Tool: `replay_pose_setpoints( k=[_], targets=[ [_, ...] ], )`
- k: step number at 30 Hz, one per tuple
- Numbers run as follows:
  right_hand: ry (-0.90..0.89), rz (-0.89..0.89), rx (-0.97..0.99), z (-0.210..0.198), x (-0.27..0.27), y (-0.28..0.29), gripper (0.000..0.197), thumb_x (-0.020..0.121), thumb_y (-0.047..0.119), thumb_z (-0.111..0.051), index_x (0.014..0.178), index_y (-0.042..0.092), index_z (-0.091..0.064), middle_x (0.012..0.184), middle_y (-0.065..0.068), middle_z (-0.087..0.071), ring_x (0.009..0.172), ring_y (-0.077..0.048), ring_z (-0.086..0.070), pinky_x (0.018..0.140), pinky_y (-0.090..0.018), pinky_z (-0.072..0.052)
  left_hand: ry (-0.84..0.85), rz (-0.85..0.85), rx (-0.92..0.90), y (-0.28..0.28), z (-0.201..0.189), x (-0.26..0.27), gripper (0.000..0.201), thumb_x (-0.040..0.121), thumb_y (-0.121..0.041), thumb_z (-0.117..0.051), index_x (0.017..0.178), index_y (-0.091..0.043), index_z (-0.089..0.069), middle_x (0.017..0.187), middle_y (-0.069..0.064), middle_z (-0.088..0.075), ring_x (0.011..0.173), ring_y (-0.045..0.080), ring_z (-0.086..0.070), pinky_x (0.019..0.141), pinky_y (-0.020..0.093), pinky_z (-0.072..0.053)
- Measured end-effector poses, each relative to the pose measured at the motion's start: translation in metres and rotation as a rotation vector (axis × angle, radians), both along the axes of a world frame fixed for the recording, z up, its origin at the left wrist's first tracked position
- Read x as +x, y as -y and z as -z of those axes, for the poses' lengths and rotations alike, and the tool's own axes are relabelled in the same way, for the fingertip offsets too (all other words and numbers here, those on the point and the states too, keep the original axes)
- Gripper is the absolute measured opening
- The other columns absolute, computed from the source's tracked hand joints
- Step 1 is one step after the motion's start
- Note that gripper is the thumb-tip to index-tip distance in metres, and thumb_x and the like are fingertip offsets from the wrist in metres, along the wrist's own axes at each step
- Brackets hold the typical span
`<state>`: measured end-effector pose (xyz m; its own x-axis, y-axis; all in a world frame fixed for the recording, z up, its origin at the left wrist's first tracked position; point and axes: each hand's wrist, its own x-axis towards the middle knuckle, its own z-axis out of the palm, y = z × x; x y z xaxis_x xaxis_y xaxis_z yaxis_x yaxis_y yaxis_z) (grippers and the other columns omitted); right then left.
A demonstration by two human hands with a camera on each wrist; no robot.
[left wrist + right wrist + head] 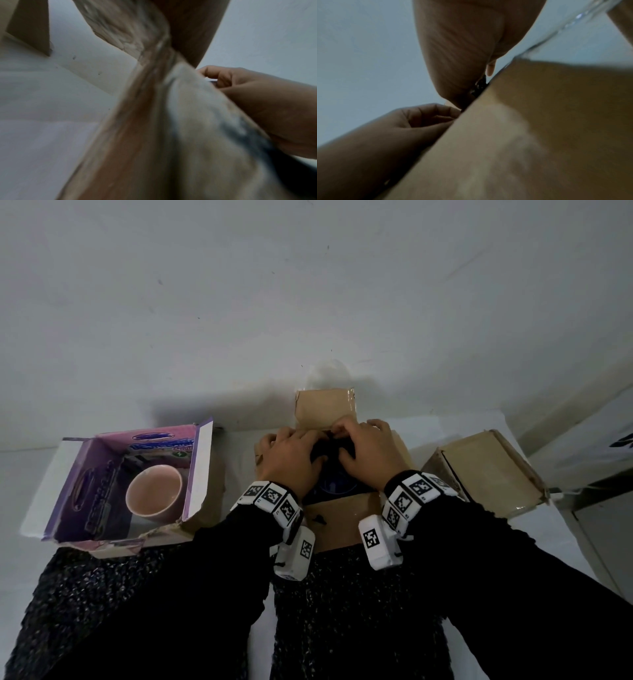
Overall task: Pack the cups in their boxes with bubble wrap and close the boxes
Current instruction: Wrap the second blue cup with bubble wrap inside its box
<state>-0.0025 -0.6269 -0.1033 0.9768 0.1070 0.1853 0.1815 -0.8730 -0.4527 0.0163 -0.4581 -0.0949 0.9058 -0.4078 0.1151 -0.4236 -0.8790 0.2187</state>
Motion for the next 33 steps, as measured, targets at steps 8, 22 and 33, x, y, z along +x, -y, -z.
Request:
replay_pose_setpoints(
  k=[8,22,33],
  targets=[
    [0.213,0.128,-0.222,0.004,-0.003,0.009,0.013,0.075,0.009,-0.069,0.078,0.020,-0.062,0.077,0.002,-0.064,0.080,-0.025,-0.052,0.077,-0.037,-0.031,0.101,-0.068,0.141,0.010,-0.004,0.010,0.012,0.089,-0.034,-0.050,0.094,-0.026,-0.057,0.091,-0.003,-0.068,0.104,0.021,-0.048,0.093,0.041,-0.021],
    [0.110,-0.004,-0.540,0.008,-0.008,0.005,0.013,0.079,0.022,-0.059,0.089,0.022,-0.067,0.095,0.004,-0.067,0.104,-0.028,-0.053,0.093,-0.048,-0.024,0.049,0.107,0.339,0.004,0.001,0.008,0.028,0.089,-0.035,-0.042,0.092,-0.028,-0.069,0.105,-0.010,-0.063,0.117,0.022,-0.038,0.102,0.046,-0.016],
    [-0.005,0.034,-0.538,0.003,-0.021,0.004,0.017,0.084,0.027,-0.055,0.099,0.021,-0.057,0.099,0.001,-0.067,0.110,-0.028,-0.050,0.103,-0.051,-0.016,0.104,0.143,0.228,-0.001,0.003,-0.002,0.023,0.086,-0.036,-0.053,0.095,-0.021,-0.068,0.099,-0.001,-0.065,0.103,0.023,-0.055,0.102,0.040,-0.026]
  ],
)
